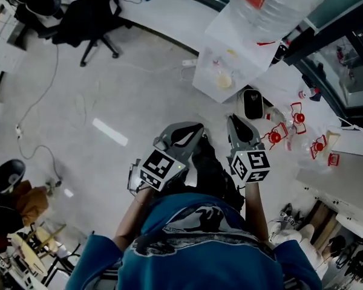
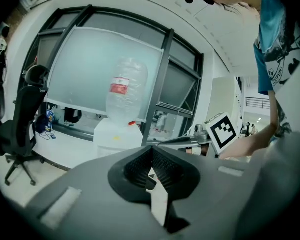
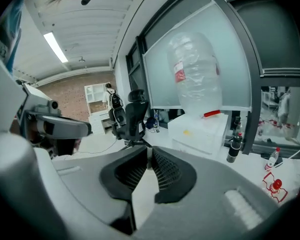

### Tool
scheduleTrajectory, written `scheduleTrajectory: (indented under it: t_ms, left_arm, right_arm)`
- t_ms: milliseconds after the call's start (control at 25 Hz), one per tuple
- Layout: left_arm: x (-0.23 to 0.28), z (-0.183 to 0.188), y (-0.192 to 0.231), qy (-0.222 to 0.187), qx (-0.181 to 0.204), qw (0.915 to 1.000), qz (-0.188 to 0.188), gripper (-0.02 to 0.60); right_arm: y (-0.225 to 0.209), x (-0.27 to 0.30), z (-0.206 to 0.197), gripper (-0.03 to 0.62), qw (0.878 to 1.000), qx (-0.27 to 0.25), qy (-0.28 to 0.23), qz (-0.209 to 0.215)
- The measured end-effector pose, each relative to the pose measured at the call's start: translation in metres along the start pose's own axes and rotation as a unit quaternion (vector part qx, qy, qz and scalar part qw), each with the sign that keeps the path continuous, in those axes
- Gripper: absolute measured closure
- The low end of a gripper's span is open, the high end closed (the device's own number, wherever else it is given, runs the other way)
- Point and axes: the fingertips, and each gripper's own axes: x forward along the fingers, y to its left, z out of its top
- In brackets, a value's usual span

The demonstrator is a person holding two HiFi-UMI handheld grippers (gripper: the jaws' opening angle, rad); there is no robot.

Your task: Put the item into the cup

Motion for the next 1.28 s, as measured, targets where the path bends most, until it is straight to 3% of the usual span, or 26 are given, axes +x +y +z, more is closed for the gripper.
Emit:
scheduleTrajectory:
  t_ms: [200,520,880,1280]
  left_arm:
    - [0.045,0.006,0.015,0.011,0.009,0.9999,0.002,0.568]
    - [0.103,-0.003,0.039,0.036,0.007,0.9993,0.003,0.568]
    - [0.137,-0.036,0.058,0.075,0.000,0.9972,0.001,0.568]
    - [0.157,-0.061,0.074,0.109,0.003,0.9939,-0.011,0.568]
  right_arm:
    - [-0.060,0.053,-0.017,0.560,0.999,0.022,0.021,-0.010]
    - [-0.135,0.140,-0.076,0.560,0.992,0.103,0.061,-0.030]
    - [-0.175,0.202,-0.152,0.559,0.964,0.249,0.079,-0.054]
    - [-0.214,0.249,-0.187,0.559,0.936,0.336,0.051,-0.089]
